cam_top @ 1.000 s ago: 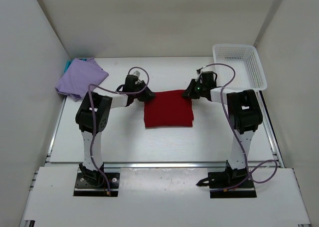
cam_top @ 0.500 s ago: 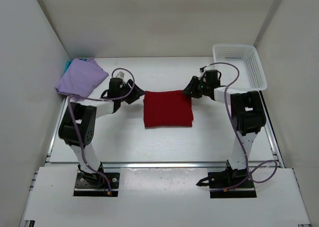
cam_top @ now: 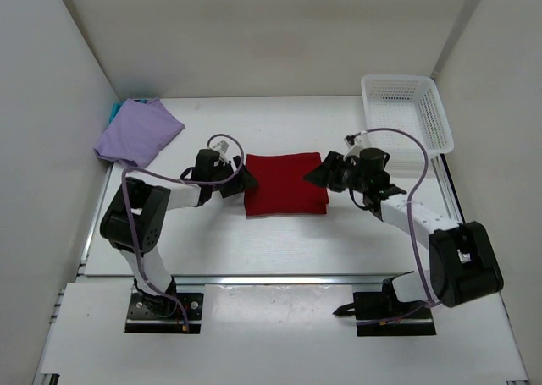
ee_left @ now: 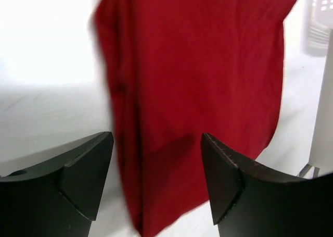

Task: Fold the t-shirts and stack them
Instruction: Put the neatly folded tshirt into the corner of the board with the left arm

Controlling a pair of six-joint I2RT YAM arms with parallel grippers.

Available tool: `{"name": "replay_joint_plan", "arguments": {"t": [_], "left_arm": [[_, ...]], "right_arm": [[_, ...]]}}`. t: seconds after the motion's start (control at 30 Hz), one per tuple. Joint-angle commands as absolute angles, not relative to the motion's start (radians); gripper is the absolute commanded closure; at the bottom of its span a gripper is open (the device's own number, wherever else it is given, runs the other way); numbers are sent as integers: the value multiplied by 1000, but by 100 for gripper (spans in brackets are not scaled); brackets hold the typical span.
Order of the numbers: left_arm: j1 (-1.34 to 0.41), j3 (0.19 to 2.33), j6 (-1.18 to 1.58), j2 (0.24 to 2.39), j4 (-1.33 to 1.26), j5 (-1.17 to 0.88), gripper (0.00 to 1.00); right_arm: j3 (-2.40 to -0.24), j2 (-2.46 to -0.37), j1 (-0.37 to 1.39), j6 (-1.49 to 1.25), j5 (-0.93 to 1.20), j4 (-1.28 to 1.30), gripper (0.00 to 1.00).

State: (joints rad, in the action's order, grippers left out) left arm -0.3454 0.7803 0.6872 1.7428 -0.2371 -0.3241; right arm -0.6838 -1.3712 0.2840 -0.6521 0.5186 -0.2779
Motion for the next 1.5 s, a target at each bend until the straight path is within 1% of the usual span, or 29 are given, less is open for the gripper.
{"name": "replay_joint_plan", "arguments": {"t": [0.0, 0.07, 0.1, 0.13, 0.17, 0.2, 0.23, 0.27, 0.3, 0.33, 0.37, 0.43, 0.47, 0.53, 0.57, 0.63, 0.7, 0.73, 0.8, 0.9, 0.93, 0.97, 1.0, 1.03, 1.07, 1.1, 1.17, 1.33, 1.47], "left_arm": [[-385, 825, 673, 1844, -196, -362, 22], [-409, 874, 696, 1925, -238, -393, 25], [-419, 883, 719, 1963, -253, -414, 29], [-425, 891, 756, 1982, -309, -425, 38], [-423, 906, 793, 2012, -365, -440, 43], [-426, 931, 813, 2043, -406, -463, 62], [-425, 949, 840, 2066, -419, -468, 79], [-428, 998, 850, 2075, -402, -463, 85], [-428, 1052, 836, 2086, -381, -447, 95], [-428, 1133, 831, 2094, -339, -430, 100], [-413, 1170, 818, 2094, -315, -423, 100], [-394, 1347, 811, 2126, -267, -455, 100], [-373, 1392, 808, 2137, -232, -465, 100], [-327, 1581, 789, 2169, -107, -485, 100], [-296, 1633, 752, 2177, -66, -488, 100], [-212, 1821, 689, 2189, 99, -480, 100], [-132, 1923, 669, 2189, 158, -491, 100], [-105, 1960, 666, 2178, 182, -500, 100], [24, 1961, 666, 2126, 189, -486, 100], [217, 1782, 670, 2030, 105, -453, 100], [241, 1731, 673, 1993, 88, -434, 96], [299, 1627, 696, 1976, 31, -431, 79], [325, 1512, 745, 1942, -22, -419, 68], [380, 1377, 779, 1907, -67, -420, 45], [444, 1305, 861, 1866, -175, -439, 2], [496, 1169, 937, 1853, -281, -445, 1], [546, 1019, 977, 1786, -333, -440, 1], [569, 912, 917, 1638, -256, -353, 1], [529, 789, 908, 1510, -239, -316, 1]], "right_arm": [[-608, -1260, 276, -663, 526, -331, 44], [-553, -1195, 264, -667, 528, -322, 44], [-529, -1178, 261, -670, 538, -334, 44], [-517, -1158, 262, -670, 543, -328, 44], [-506, -1148, 265, -672, 538, -321, 44], [-490, -1143, 250, -676, 558, -322, 44], [-476, -1134, 247, -684, 577, -330, 44], [-471, -1126, 235, -683, 581, -336, 44], [-462, -1117, 229, -683, 589, -325, 44], [-448, -1112, 210, -677, 589, -324, 45], [-445, -1105, 207, -672, 592, -319, 45], [-437, -1103, 169, -670, 601, -313, 45], [-437, -1109, 161, -669, 615, -310, 44], [-448, -1140, 144, -666, 632, -302, 44], [-448, -1153, 143, -664, 643, -304, 46], [-446, -1170, 137, -679, 661, -336, 46], [-449, -1192, 135, -675, 672, -337, 45], [-457, -1204, 137, -672, 676, -328, 46], [-459, -1220, 143, -669, 693, -337, 46], [-460, -1241, 172, -672, 713, -347, 46], [-460, -1247, 178, -667, 713, -344, 46], [-459, -1255, 198, -672, 724, -338, 47], [-468, -1253, 210, -664, 727, -341, 46], [-474, -1255, 225, -666, 727, -342, 46], [-474, -1255, 233, -652, 741, -334, 46], [-469, -1247, 248, -649, 739, -319, 46], [-479, -1232, 277, -632, 721, -308, 47], [-454, -1203, 324, -637, 715, -317, 46], [-437, -1172, 354, -627, 703, -308, 46]]}}
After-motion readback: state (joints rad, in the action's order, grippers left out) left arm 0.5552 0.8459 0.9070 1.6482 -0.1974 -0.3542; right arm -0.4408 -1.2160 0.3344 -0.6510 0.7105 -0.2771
